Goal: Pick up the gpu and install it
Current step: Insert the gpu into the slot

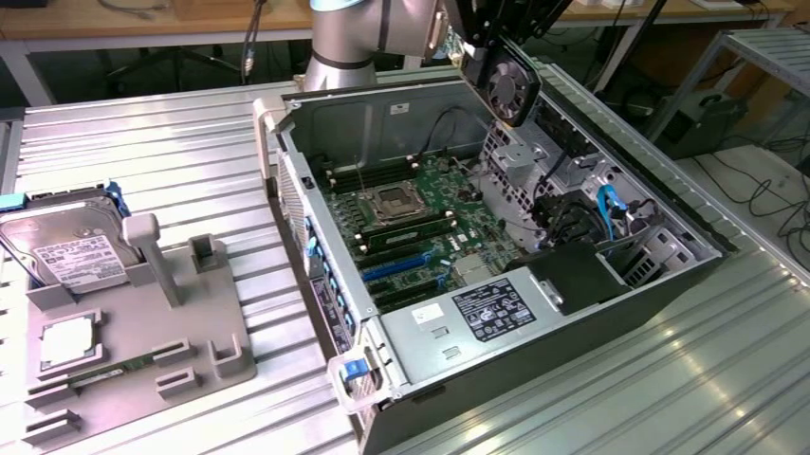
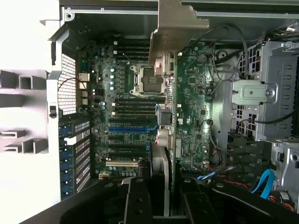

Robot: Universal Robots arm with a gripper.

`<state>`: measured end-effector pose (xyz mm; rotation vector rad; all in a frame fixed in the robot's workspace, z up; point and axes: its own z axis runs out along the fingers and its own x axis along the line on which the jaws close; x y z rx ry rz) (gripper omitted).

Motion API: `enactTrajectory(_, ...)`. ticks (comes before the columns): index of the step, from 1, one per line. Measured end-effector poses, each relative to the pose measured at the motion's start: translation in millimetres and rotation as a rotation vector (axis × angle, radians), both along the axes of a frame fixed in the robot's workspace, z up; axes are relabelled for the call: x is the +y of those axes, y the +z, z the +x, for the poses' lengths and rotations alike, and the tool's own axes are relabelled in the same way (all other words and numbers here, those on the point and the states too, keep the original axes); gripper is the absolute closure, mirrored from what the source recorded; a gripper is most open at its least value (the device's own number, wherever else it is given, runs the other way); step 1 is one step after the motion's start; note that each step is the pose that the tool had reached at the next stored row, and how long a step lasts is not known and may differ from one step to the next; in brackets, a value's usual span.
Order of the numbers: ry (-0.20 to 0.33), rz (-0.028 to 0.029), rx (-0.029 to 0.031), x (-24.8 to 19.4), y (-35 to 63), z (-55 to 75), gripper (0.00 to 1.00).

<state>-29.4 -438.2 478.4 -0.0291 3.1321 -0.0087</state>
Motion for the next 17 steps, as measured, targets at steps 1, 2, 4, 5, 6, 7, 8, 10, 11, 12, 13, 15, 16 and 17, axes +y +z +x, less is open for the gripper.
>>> enactTrajectory(1,0.000,0.0000,0.0000,0.0,0.0,0.0,0.72)
enactTrajectory(2,0.000,0.0000,0.0000,0.0,0.0,0.0,0.72)
enactTrajectory(4,0.000,0.0000,0.0000,0.0,0.0,0.0,0.72)
enactTrajectory(5,0.002,0.0000,0.0000,0.0,0.0,0.0,0.72)
enactTrajectory(6,0.005,0.0000,0.0000,0.0,0.0,0.0,0.72)
enactTrajectory(7,0.011,0.0000,0.0000,-0.1,0.0,-0.1,0.72)
enactTrajectory(8,0.019,0.0000,0.0000,-0.1,0.0,-0.1,0.72)
enactTrajectory(10,0.034,0.0000,0.0000,-0.1,0.0,-0.3,0.72)
enactTrajectory(11,0.044,0.0000,0.0000,-0.1,0.0,-0.3,0.72)
enactTrajectory(12,0.056,0.0000,0.0000,-0.1,0.0,-0.4,0.72)
enactTrajectory(13,0.067,-0.0001,0.0000,-0.1,0.0,-0.4,0.72)
enactTrajectory(15,0.085,0.0000,0.0000,-0.1,0.0,-0.5,0.72)
enactTrajectory(16,0.109,0.0000,-0.0001,-0.1,0.0,-0.5,0.72)
enactTrajectory(17,0.122,0.0000,0.0000,-0.1,0.0,-0.5,0.72)
